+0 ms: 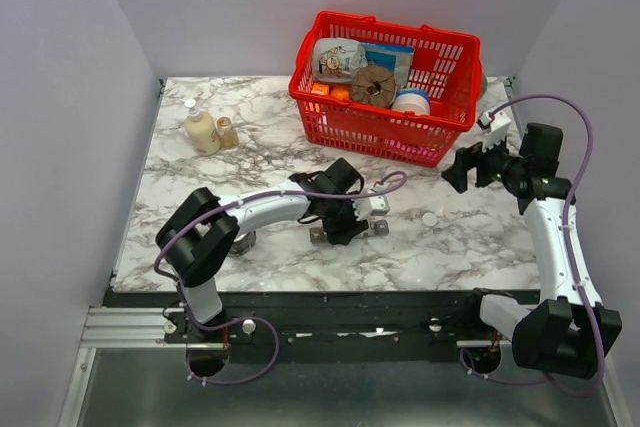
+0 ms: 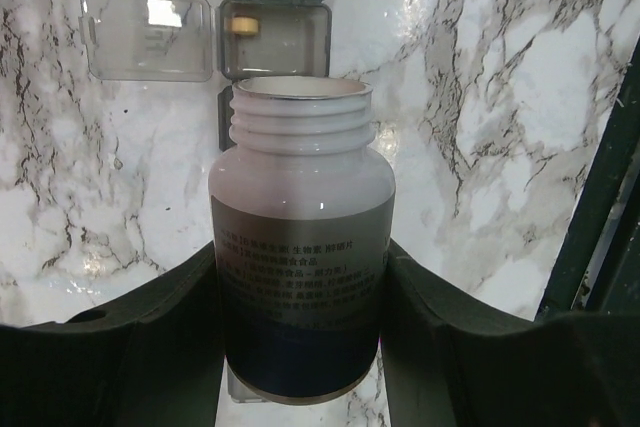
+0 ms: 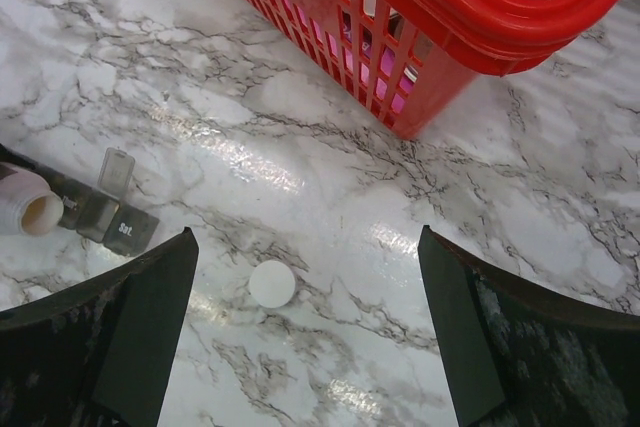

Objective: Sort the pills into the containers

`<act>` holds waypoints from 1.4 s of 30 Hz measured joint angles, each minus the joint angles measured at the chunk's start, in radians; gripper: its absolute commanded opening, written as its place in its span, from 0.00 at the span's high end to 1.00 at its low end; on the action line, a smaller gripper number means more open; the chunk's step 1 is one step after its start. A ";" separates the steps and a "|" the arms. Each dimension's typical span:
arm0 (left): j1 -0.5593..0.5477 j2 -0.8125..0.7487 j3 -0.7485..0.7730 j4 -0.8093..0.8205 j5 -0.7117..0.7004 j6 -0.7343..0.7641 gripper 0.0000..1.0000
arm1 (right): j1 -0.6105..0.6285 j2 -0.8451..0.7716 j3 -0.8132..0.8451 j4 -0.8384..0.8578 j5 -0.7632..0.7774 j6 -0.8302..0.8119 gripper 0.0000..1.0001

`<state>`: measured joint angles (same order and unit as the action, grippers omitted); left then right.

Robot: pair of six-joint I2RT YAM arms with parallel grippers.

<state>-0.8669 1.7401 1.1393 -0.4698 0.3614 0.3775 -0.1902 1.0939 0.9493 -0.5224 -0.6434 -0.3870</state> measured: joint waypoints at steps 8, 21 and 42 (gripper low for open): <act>-0.032 0.071 0.109 -0.116 -0.071 -0.004 1.00 | -0.008 0.000 0.000 0.000 0.001 0.011 0.00; -0.078 0.148 0.238 -0.267 -0.181 -0.023 1.00 | -0.013 0.000 0.000 0.000 0.000 0.014 0.00; -0.151 0.228 0.386 -0.427 -0.370 -0.051 1.00 | -0.015 0.000 0.000 0.000 -0.001 0.021 0.00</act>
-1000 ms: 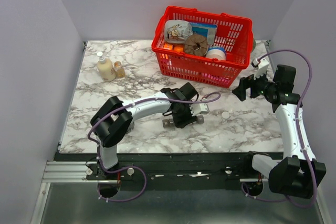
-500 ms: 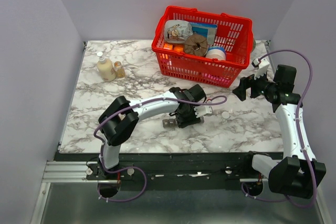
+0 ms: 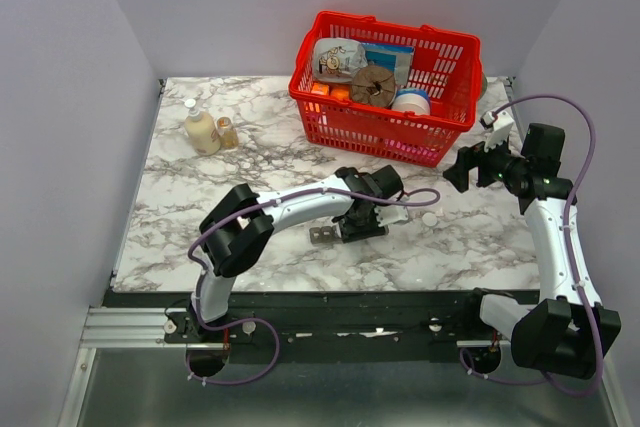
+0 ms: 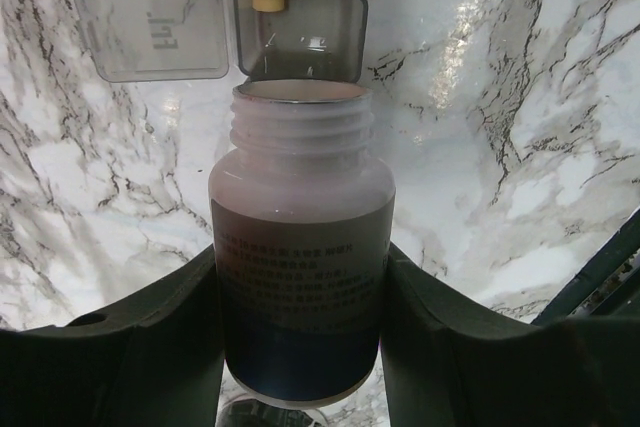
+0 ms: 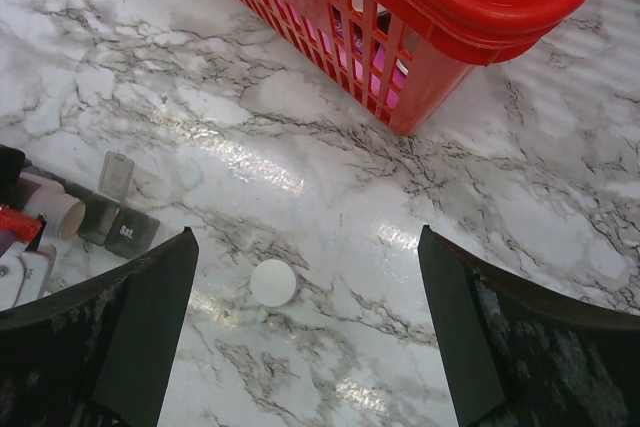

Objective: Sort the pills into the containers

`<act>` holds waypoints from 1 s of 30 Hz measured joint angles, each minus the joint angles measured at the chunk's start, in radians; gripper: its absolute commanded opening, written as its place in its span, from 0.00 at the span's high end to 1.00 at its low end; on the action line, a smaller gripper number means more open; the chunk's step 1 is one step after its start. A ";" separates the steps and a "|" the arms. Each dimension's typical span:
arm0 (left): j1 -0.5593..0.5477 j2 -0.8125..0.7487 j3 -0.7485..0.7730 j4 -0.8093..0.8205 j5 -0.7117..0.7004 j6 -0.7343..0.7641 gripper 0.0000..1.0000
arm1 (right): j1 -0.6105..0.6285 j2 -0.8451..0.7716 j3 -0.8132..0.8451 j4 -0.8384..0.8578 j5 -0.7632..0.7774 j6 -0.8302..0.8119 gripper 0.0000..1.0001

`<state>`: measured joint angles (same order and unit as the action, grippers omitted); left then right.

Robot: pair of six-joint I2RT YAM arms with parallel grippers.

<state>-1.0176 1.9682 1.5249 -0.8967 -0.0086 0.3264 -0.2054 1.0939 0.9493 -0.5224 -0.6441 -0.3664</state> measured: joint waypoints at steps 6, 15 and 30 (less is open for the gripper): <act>-0.016 0.017 0.035 -0.025 -0.043 -0.004 1.00 | -0.005 0.000 0.000 0.000 0.000 0.000 0.00; -0.035 0.055 0.079 -0.066 -0.102 -0.010 1.00 | -0.006 0.000 0.000 0.000 -0.001 0.000 0.00; -0.076 0.090 0.126 -0.110 -0.201 -0.013 1.00 | -0.006 0.000 0.000 0.000 -0.003 0.000 0.00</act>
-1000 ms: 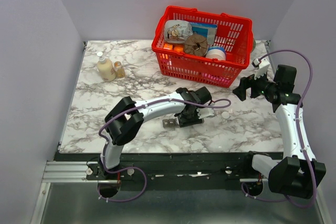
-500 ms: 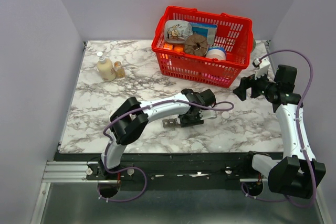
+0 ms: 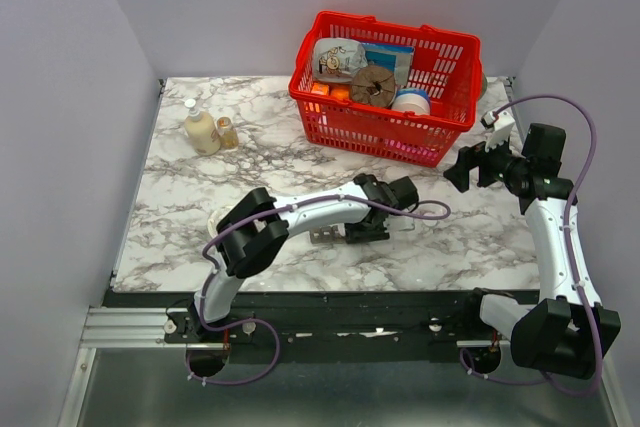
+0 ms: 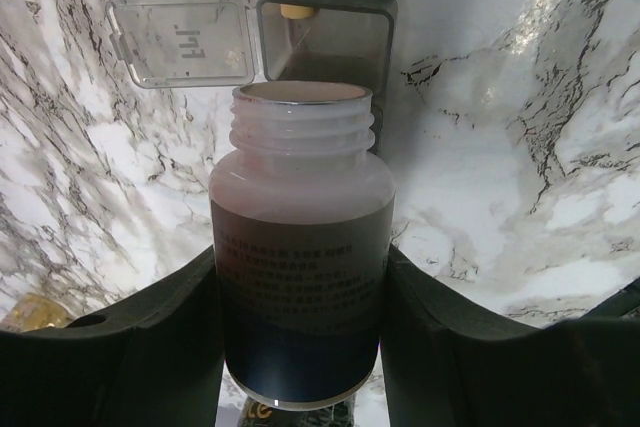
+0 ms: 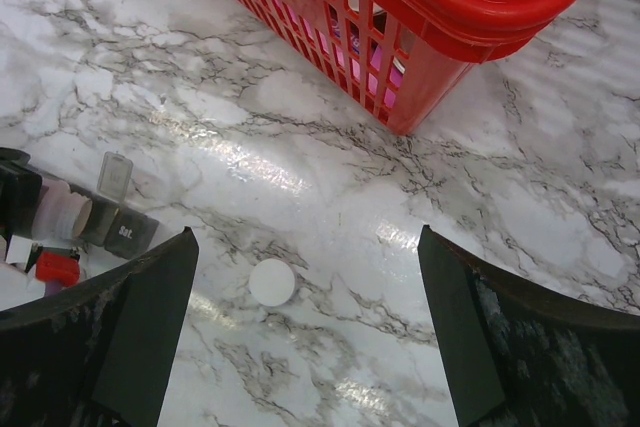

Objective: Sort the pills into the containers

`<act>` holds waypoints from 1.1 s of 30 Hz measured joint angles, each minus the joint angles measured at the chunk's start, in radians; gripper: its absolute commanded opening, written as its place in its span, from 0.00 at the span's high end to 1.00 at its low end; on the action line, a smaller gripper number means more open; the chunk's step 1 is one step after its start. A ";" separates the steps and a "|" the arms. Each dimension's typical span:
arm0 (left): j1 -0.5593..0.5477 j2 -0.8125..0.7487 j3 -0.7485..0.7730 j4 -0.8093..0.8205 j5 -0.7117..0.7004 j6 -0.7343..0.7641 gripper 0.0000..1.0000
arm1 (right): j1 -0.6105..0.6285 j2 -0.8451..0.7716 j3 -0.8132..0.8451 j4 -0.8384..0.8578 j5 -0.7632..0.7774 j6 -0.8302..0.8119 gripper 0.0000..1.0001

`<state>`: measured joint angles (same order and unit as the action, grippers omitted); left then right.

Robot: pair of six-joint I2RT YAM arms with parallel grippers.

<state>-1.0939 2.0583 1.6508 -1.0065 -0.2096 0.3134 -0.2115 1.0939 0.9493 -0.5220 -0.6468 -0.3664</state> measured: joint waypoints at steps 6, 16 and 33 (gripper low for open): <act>-0.010 0.016 0.006 -0.013 -0.026 0.000 1.00 | 0.000 0.000 0.000 0.000 -0.006 0.000 0.00; -0.025 0.027 0.014 -0.026 -0.073 0.001 1.00 | 0.000 0.000 0.000 0.000 -0.009 0.000 0.00; -0.056 0.044 0.027 -0.040 -0.148 0.029 1.00 | -0.005 0.000 0.000 0.000 -0.021 0.000 0.00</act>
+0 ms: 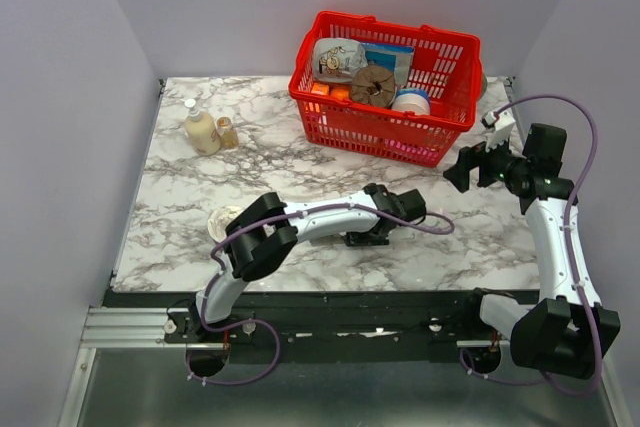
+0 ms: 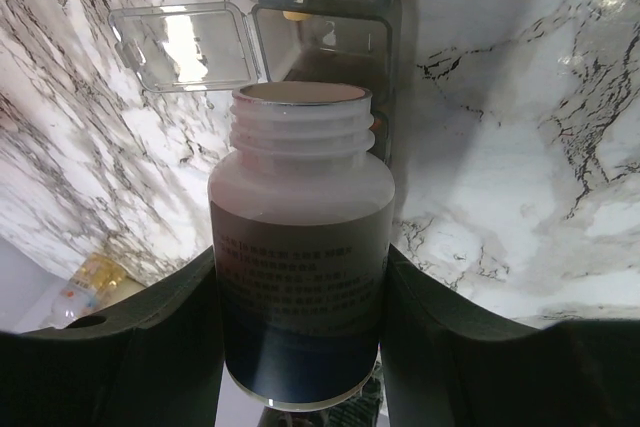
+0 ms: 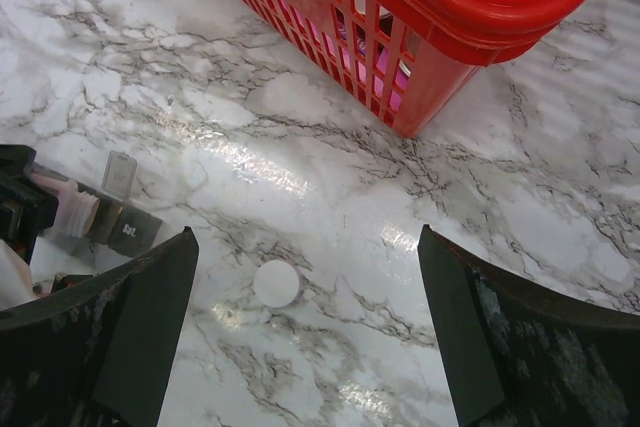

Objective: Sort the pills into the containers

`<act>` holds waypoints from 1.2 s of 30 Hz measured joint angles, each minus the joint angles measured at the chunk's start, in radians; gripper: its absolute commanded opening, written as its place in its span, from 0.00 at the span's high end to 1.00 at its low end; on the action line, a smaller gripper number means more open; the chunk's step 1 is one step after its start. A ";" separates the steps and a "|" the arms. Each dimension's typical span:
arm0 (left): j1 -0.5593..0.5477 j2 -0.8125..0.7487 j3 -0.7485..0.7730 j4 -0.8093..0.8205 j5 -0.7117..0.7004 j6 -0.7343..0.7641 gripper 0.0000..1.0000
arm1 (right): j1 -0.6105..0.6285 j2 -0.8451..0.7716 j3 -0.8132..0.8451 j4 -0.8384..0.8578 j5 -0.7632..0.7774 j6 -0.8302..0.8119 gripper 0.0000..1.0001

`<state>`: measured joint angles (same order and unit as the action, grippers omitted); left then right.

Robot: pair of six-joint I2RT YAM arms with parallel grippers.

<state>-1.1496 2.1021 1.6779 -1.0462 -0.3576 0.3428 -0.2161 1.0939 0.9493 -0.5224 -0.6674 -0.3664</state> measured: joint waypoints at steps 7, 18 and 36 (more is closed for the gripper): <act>-0.012 0.002 0.000 -0.002 -0.029 0.023 1.00 | -0.002 0.000 0.000 0.000 -0.002 0.000 0.00; -0.028 0.004 0.000 -0.003 -0.063 0.060 1.00 | -0.002 0.000 0.000 0.000 -0.003 0.000 0.00; -0.044 0.004 0.000 0.003 -0.097 0.106 1.00 | -0.008 0.000 0.000 0.000 -0.004 0.000 0.00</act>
<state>-1.1934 2.1063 1.6779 -1.0428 -0.4549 0.4488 -0.2245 1.0939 0.9493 -0.5224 -0.6716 -0.3660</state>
